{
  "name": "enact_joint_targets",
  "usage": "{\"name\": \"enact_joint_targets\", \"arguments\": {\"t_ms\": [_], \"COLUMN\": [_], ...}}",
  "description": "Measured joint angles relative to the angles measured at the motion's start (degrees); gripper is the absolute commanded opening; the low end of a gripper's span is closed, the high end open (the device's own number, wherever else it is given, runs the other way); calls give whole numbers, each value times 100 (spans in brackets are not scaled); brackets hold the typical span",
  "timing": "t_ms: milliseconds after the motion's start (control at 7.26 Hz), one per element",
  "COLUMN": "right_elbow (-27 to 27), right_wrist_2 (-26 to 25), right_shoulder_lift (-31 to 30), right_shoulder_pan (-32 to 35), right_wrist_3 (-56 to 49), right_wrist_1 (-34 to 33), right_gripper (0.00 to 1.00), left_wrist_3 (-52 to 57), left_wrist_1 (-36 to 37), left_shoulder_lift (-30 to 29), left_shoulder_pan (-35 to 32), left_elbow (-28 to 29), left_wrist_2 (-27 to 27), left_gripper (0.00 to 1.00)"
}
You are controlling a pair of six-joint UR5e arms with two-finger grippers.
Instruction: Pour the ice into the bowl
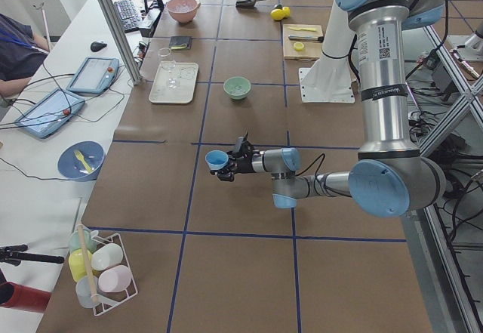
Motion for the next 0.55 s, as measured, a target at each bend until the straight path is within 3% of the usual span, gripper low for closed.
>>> {"name": "enact_joint_targets", "arguments": {"t_ms": [551], "right_elbow": [3], "right_wrist_2": [0], "right_shoulder_lift": [3], "right_shoulder_pan": [2], "right_wrist_3": [5], "right_wrist_1": [0], "right_gripper": [100], "left_wrist_3": [-779], "left_wrist_1": [400], "left_shoulder_lift": [-90], "left_shoulder_pan": [75], "left_elbow": [145], "left_wrist_2": [391], "left_gripper": [0]}}
